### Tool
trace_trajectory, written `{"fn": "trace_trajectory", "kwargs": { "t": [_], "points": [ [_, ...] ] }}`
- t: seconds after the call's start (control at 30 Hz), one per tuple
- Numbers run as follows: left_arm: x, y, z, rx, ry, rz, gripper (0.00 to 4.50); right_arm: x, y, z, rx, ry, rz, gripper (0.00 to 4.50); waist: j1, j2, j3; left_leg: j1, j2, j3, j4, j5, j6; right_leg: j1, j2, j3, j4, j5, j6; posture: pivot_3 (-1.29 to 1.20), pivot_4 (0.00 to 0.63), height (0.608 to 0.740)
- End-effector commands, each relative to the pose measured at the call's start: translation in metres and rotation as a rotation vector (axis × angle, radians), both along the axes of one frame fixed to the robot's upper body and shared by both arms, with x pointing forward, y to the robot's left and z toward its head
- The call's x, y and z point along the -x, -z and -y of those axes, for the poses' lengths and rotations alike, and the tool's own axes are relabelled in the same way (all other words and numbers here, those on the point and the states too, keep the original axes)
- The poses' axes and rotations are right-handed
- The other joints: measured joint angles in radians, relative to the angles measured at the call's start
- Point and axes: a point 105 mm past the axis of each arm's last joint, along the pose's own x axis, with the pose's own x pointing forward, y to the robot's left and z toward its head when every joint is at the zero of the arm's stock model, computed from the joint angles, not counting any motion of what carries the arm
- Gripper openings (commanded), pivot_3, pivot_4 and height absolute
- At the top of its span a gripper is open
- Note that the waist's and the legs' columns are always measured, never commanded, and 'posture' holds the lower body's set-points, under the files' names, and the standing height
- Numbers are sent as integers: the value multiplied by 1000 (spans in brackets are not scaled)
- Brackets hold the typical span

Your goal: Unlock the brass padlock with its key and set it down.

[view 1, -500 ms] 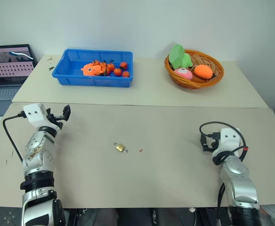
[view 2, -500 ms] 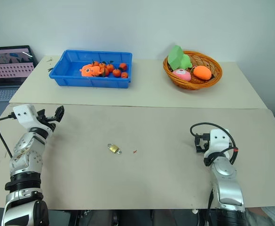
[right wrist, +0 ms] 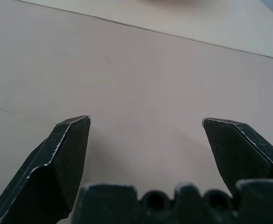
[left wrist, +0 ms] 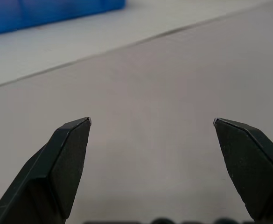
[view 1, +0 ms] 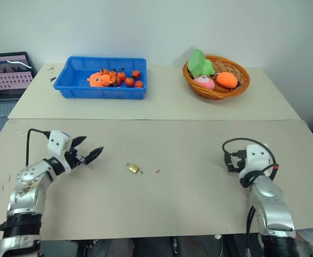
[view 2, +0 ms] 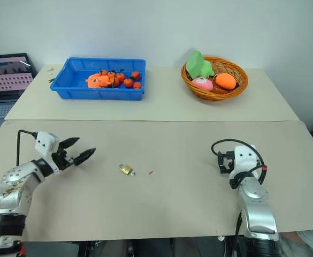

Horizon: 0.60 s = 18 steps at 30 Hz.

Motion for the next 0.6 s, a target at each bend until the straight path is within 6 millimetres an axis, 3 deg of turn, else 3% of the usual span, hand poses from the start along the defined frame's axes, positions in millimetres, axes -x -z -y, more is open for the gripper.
{"fn": "trace_trajectory", "kwargs": {
  "t": [0.03, 0.2, 0.3, 0.5, 0.6],
  "points": [
    [7, -13, 7, -62, 101, 19, 4472, 9, -39, -41, -7, -299, 55, 4500, 2, 0, 0, 0, 0, 0, 0, 0, 0, 0, 0, 0, 0, -1, -1, 0, 150, 740],
    [7, -14, 10, -85, 131, 10, 4472, 47, -62, -110, -24, -843, -37, 4500, 7, 0, 0, 0, 0, 0, 0, 0, 0, 1, -1, -1, -1, 0, 2, 0, 150, 740],
    [6, -14, 13, -91, 150, 5, 4472, 62, -51, -151, 10, -1104, -141, 4500, 5, 0, 0, 0, 0, -1, 0, 0, 0, 1, 0, -1, -1, 1, 4, 0, 150, 740],
    [6, -14, 16, -105, 173, -5, 4472, 54, -23, -191, 41, -1168, -220, 4500, 5, 0, 0, -1, 0, -1, 0, 0, 0, -1, 1, -2, -1, 1, 3, 0, 150, 740],
    [6, -16, 13, -114, 169, -8, 4472, 49, -22, -209, 30, -1148, -210, 4500, 7, 0, 0, -3, 0, -1, 0, 0, 0, -2, 0, -2, 0, 1, 3, 0, 150, 740]
  ]
}}
